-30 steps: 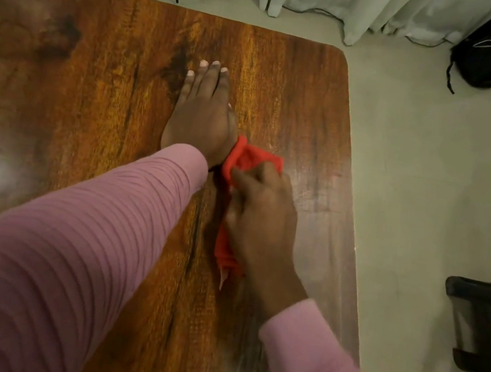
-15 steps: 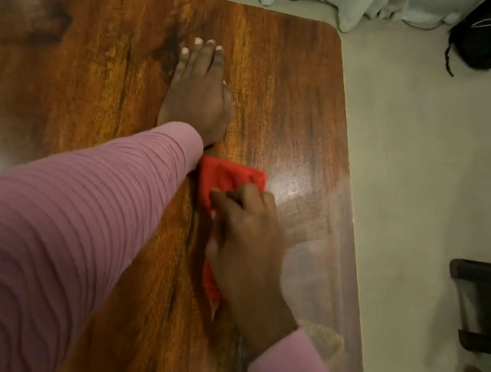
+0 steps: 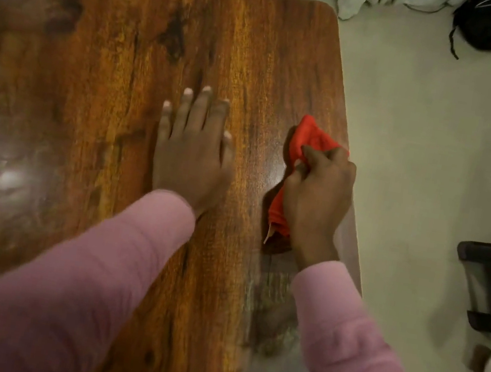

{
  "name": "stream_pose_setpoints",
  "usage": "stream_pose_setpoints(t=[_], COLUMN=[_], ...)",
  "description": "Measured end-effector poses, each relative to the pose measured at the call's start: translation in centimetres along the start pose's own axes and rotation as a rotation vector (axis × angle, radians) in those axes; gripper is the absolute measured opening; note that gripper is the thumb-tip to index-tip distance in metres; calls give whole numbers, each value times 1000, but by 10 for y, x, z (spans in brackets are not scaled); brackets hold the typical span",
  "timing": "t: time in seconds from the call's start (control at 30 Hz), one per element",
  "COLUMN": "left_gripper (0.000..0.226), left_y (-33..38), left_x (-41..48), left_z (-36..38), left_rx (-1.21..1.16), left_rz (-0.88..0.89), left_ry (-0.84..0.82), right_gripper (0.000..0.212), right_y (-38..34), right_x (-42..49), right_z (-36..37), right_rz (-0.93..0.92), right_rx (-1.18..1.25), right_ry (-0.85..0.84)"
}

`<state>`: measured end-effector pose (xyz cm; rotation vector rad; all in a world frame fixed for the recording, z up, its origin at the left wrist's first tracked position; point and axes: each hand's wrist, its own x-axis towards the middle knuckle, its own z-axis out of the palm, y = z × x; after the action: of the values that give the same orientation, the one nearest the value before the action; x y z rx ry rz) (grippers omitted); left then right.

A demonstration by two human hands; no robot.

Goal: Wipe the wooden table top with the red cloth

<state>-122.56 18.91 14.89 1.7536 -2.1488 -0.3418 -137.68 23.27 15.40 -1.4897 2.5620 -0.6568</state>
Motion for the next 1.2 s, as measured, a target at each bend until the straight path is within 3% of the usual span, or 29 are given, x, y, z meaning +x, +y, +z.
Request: stream_pose_setpoints(t=[0.17,0.33,0.47,0.57,0.63,0.8,0.87,1.0,1.07,1.13,1.2], left_gripper=[53,54,53,53,54,56,55,56,56,57,56], left_y=[-15,-15,-16,-15,-14,-15,-16,-17,-16,-15,-14], left_x=[-66,-69,-70,-69,-69,-68,-67,-69,-69,-69,-68], left_z=[-2,6,8,10,9,7,7,8,7,5,5], left_rx=[-15,60,76,77,82,88,85,85,80,74,79], left_rz=[-128,-68,-64,-74,-75,-34,-32,-43,-48,-55,-44], left_ry=[-65,-104,-126,-136,-138,-142,-153,-162,-163,-162,-154], right_gripper=[30,31,30,30,31,34,34,30,29,30,36], right_y=[-13,15,61,49,25,5,26,61,50,26,2], right_x=[-45,-89,-49,-53,-84,-156,-137,-84,-91,-124,-171], right_z=[-5,-21,-37,-32,-24,-25,-32,-47,-43,-35,-28], right_rz=[-123,-393,-77,73,8,-382,-336,-1,82,36,-163], right_rx=[55,91,-6,7,48,133,70,-31,-43,9,68], right_ry=[-82,-242,-81,-31,-82,-303,-273,-84,-48,-81,-175])
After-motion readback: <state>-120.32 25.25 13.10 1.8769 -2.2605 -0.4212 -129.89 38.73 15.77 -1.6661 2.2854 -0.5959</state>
